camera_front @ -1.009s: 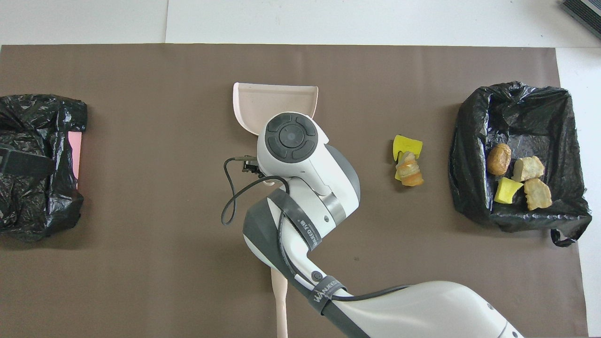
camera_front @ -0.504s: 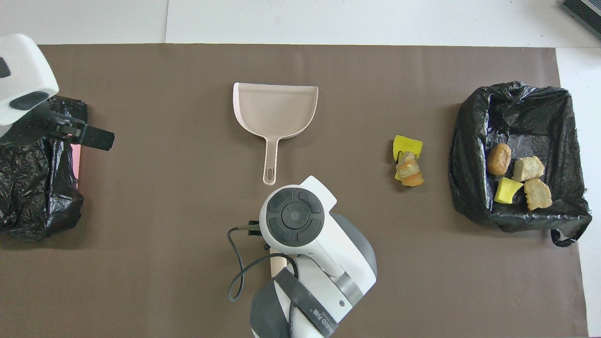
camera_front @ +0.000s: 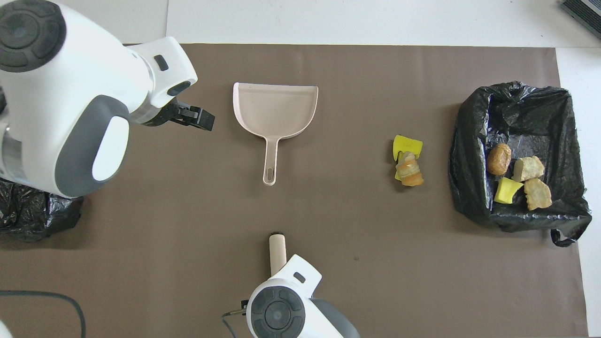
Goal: Sweep and dump trash in bin
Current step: 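Grasp the dustpan with the left gripper and lift it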
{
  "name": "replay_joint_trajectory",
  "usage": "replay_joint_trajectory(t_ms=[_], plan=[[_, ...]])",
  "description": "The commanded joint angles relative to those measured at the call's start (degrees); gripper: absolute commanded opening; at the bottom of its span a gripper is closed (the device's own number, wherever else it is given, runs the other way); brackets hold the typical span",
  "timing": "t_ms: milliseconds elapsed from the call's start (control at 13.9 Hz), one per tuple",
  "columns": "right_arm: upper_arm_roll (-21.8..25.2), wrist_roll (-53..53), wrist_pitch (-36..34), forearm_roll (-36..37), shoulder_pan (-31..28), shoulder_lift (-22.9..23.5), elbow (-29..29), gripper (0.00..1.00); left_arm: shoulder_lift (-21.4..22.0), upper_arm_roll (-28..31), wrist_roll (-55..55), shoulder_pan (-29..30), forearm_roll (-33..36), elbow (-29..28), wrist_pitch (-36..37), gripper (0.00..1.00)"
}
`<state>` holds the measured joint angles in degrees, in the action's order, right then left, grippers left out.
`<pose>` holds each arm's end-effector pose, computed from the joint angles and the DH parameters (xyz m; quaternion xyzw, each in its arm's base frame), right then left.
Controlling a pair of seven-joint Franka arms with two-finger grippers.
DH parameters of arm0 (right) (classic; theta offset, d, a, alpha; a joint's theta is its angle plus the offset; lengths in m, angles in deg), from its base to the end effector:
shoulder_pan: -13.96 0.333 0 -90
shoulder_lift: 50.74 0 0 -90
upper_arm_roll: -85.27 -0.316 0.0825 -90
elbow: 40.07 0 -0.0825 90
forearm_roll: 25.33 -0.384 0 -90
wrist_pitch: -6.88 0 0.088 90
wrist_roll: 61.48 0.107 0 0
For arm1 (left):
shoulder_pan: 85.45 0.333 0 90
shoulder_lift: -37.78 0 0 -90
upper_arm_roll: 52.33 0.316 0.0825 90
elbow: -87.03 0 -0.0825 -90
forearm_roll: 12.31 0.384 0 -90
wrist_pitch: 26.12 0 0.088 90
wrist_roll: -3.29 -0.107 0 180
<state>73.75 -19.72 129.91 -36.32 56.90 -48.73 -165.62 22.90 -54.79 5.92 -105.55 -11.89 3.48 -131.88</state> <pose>0.3006 0.4341 0.3646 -0.9944 -0.0551 0.0870 0.0254 0.6052 -0.2472 0.5478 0.9829 -0.1724 0.0621 0.0158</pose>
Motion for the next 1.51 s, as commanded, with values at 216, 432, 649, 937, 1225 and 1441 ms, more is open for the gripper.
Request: replay_joint_trajectory(t_ms=[216,432,649,937,1225,1441], plan=[[-0.3,-0.7,2.6,-4.3,2.5,-4.0,-7.8,1.00,-10.6,0.7,12.6,-7.3,3.4,1.7,-11.0,1.00],[-0.4,-0.4,2.7,-5.4,3.6,-5.3,-9.2,1.00,-11.0,0.5,17.8,-8.5,3.1,-2.9,-18.9,1.00],[-0.3,-0.8,2.8,-5.4,4.4,-5.5,-9.8,0.97,-11.1,0.4,17.8,-10.5,2.7,-9.5,-22.6,1.00],[-0.3,-1.0,5.3,-5.4,4.3,-4.4,-9.8,0.89,-11.0,0.4,17.8,-11.5,2.7,-13.7,-26.8,1.00],[-0.3,-2.1,7.3,-5.4,3.8,-3.9,-9.8,0.84,-10.8,0.6,18.3,-11.9,3.0,-13.7,-26.5,0.68],[-0.3,-3.4,7.3,-5.4,2.9,-3.4,-9.8,0.73,-10.5,0.6,18.9,-11.8,3.4,-13.1,-26.7,0.03]])
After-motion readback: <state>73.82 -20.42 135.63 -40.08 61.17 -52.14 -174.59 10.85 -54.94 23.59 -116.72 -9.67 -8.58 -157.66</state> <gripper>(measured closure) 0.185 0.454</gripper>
